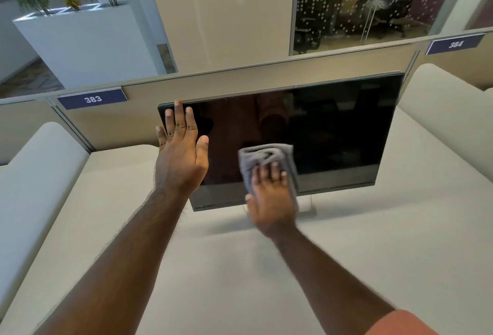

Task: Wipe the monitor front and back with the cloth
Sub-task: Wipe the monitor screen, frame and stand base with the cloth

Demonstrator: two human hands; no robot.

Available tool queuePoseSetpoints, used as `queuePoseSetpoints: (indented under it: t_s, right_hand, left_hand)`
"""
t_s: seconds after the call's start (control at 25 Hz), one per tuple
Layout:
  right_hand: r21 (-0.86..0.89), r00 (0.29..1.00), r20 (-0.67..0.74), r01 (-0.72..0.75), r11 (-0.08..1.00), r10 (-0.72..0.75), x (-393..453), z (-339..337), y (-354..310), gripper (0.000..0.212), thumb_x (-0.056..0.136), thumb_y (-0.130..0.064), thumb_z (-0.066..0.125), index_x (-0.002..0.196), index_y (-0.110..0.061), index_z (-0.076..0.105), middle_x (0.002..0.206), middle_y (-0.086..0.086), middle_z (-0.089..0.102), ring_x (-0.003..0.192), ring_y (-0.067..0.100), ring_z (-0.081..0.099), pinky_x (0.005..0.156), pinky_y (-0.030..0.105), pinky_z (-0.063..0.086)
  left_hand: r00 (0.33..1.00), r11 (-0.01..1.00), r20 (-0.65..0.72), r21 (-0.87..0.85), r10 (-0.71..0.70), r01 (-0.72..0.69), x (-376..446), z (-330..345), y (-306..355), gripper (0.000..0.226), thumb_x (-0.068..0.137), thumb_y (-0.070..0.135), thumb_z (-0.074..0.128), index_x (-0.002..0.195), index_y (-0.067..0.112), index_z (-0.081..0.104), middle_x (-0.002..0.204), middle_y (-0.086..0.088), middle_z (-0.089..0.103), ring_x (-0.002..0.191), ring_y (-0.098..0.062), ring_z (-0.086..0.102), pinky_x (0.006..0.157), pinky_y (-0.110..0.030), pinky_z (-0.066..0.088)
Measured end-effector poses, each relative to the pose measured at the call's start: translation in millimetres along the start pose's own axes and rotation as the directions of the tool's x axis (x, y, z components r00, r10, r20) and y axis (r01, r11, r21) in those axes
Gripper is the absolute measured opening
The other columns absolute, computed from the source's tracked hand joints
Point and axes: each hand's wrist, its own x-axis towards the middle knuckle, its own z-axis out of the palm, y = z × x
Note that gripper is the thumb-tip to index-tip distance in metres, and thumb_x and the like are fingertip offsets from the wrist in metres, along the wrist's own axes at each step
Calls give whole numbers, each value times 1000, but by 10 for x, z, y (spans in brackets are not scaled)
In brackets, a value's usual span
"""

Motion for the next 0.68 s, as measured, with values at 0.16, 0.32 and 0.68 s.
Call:
queuePoseSetpoints:
  t_s: [0.16,0.32,0.68]
  right_hand:
    - [-11,972,106,213,977,-211,-185,297,-341,66,93,-38,43,153,-17,28,162,0,21,152,19,2,122,49,12]
    - [-23,992,84,92,995,-90,-326,284,-11,59,95,-37,41,150,-17,35,158,2,32,151,20,14,121,50,13]
    - [129,791,-10,-606,785,612,-296,-256,1328,67,98,-32,20,150,9,15,157,31,15,147,44,13,117,58,18]
  left_hand:
    - [1000,1000,-10,17,19,-19,47,17,62,62,100,40,19,155,20,-2,161,5,-19,148,-15,-20,118,-38,-12]
    - [999,999,-7,14,32,-32,84,35,137,62,99,40,18,155,20,-1,161,6,-18,148,-16,-18,118,-38,-12]
    - [998,998,-10,36,58,-58,131,50,292,63,99,39,19,156,17,1,163,1,-13,149,-19,-15,119,-41,-11]
